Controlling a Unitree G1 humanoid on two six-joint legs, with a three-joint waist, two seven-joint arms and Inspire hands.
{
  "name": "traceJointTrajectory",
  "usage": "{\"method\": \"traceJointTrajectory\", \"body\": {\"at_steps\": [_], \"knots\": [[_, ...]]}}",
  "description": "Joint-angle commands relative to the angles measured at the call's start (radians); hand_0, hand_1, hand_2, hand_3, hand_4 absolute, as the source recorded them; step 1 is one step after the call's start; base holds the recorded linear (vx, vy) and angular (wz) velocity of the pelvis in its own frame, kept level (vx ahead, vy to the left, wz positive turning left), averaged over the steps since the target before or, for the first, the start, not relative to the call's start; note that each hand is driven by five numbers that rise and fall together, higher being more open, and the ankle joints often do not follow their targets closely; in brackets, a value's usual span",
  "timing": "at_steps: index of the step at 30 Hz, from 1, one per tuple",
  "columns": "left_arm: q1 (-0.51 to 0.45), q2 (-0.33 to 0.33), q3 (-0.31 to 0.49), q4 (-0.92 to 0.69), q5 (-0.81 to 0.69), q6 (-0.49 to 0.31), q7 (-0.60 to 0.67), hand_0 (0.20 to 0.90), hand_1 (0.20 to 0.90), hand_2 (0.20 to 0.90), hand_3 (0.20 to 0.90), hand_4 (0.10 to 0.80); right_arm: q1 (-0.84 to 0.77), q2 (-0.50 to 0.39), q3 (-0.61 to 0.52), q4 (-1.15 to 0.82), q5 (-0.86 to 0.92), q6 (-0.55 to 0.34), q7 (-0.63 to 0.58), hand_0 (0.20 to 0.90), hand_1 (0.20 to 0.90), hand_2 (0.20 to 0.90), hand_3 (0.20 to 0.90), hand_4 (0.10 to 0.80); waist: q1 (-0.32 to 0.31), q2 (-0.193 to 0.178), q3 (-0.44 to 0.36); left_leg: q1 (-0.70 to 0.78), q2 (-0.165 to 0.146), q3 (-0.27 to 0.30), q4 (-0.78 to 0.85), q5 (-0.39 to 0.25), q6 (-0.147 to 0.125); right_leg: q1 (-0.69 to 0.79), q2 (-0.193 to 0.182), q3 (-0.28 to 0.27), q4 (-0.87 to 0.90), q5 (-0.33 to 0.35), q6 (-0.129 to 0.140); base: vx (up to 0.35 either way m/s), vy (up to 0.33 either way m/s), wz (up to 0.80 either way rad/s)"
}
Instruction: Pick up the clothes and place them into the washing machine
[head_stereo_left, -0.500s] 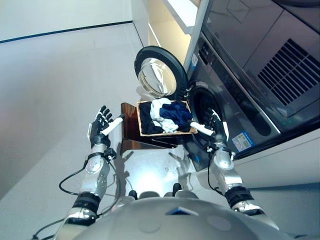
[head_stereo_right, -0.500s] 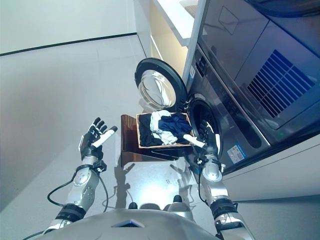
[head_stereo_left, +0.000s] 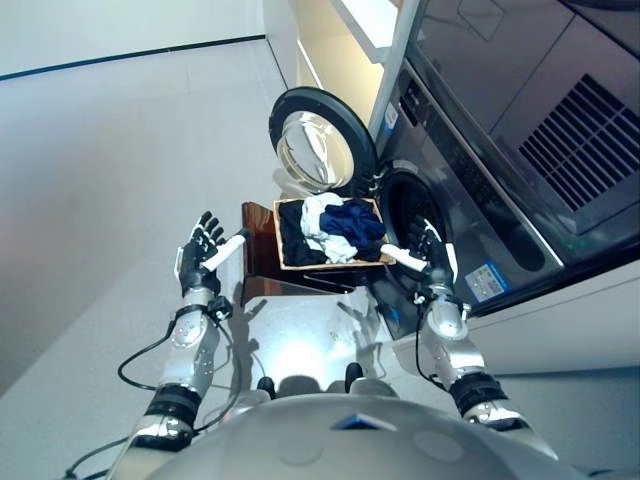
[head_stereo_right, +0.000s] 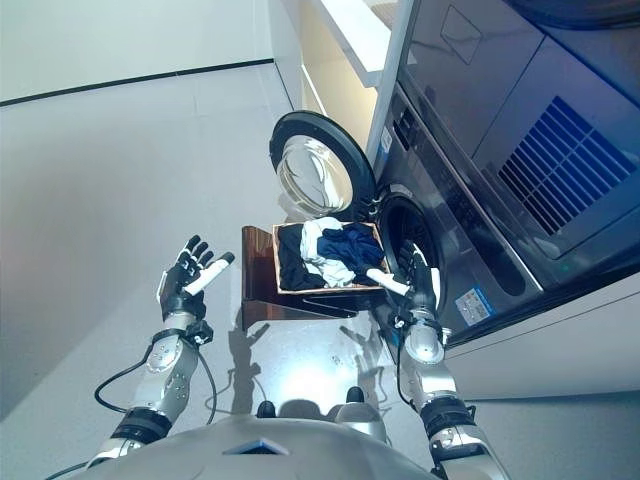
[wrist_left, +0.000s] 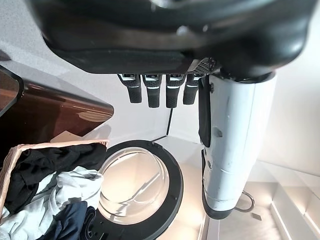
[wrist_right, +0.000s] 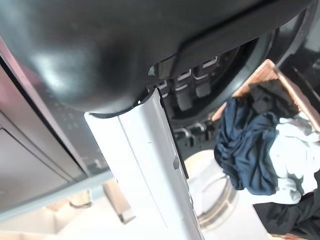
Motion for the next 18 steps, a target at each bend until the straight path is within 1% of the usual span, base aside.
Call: {"method": "traceJointTrajectory", "body": {"at_steps": [1,5,12,14,15,16,18], "knots": [[-0.099,0.020,0.040,-0.039,0.030,-0.090,0.003,0.900,0.900,0.900,0.900,0.800,-0.082,-0.015,-0.031,-0.047,-0.030,-0.073,-0.021,0.900,0.900,0.900,0.900,0.800,0.005,-0.011,-0.036,-0.023,-0.008,0.009,-0.007,-0.025,-0.034,0.003,0.026,0.009,0.000,-0.034,0.017,0.000,0.000,0.00],[-0.100,0.020,0.040,-0.041,0.027,-0.088,0.002,0.900,0.900,0.900,0.900,0.800,-0.079,-0.015,-0.034,-0.052,-0.028,-0.071,-0.021,0.900,0.900,0.900,0.900,0.800,0.002,-0.011,-0.033,-0.021,-0.011,0.008,-0.007,-0.026,-0.032,0.005,0.023,0.011,0.000,-0.034,0.019,0.000,0.000,0.00],[-0.103,0.022,0.027,-0.046,0.026,-0.084,-0.008,0.900,0.900,0.900,0.900,0.800,-0.065,-0.022,-0.060,-0.052,-0.018,-0.068,-0.022,0.900,0.900,0.900,0.900,0.800,0.001,-0.013,-0.009,-0.018,-0.033,-0.006,0.005,-0.038,-0.007,-0.009,0.001,0.004,0.078,-0.054,0.020,-0.001,0.063,0.02],[-0.103,0.022,0.031,-0.042,0.019,-0.083,-0.012,0.900,0.900,0.900,0.900,0.800,-0.065,-0.026,-0.069,-0.045,-0.013,-0.066,-0.023,0.900,0.900,0.900,0.900,0.800,0.003,-0.015,-0.003,-0.018,-0.043,-0.008,0.026,-0.051,0.003,-0.008,-0.011,0.004,0.097,-0.059,0.023,0.032,0.125,0.02],[-0.103,0.022,0.034,-0.041,0.016,-0.083,-0.015,0.900,0.900,0.900,0.900,0.800,-0.065,-0.027,-0.072,-0.037,-0.008,-0.066,-0.018,0.900,0.900,0.900,0.900,0.800,0.006,-0.019,0.003,-0.023,-0.056,-0.008,0.056,-0.068,0.012,-0.004,-0.023,0.003,0.109,-0.061,0.028,0.028,0.111,0.01],[-0.103,0.022,0.034,-0.041,0.016,-0.083,-0.015,0.900,0.900,0.900,0.900,0.800,-0.065,-0.027,-0.072,-0.037,-0.008,-0.066,-0.018,0.900,0.900,0.900,0.900,0.800,0.006,-0.019,0.004,-0.024,-0.056,-0.008,0.058,-0.069,0.012,-0.004,-0.023,0.003,0.110,-0.061,0.028,0.031,0.131,0.02],[-0.101,0.023,0.038,-0.043,0.017,-0.082,-0.016,0.900,0.900,0.900,0.900,0.800,-0.064,-0.033,-0.074,-0.040,-0.009,-0.062,-0.012,0.900,0.900,0.900,0.900,0.800,0.010,-0.023,0.009,-0.031,-0.072,-0.008,0.101,-0.094,0.023,-0.003,-0.041,0.006,0.130,-0.063,0.036,0.027,0.120,0.02]]}}
